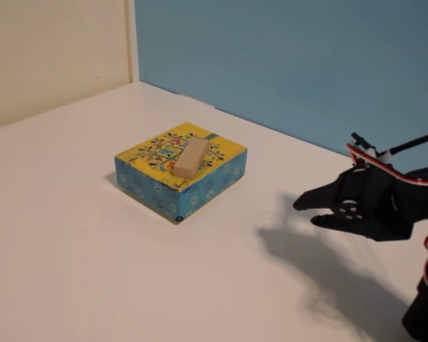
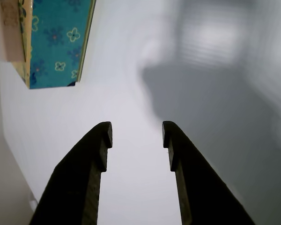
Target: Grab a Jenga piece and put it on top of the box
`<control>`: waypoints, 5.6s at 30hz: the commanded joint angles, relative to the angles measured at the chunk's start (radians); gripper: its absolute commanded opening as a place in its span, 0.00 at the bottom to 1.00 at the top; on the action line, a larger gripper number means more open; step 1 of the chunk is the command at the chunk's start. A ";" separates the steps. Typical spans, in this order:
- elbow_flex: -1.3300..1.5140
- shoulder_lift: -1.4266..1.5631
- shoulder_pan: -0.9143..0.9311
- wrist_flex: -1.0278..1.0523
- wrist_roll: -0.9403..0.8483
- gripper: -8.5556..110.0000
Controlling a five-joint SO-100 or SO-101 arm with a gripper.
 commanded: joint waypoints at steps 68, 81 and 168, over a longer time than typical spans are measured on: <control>-0.003 0.006 0.005 -0.003 -0.008 0.07; -0.003 0.006 0.011 -0.003 -0.002 0.07; -0.005 0.006 0.026 -0.008 0.018 0.07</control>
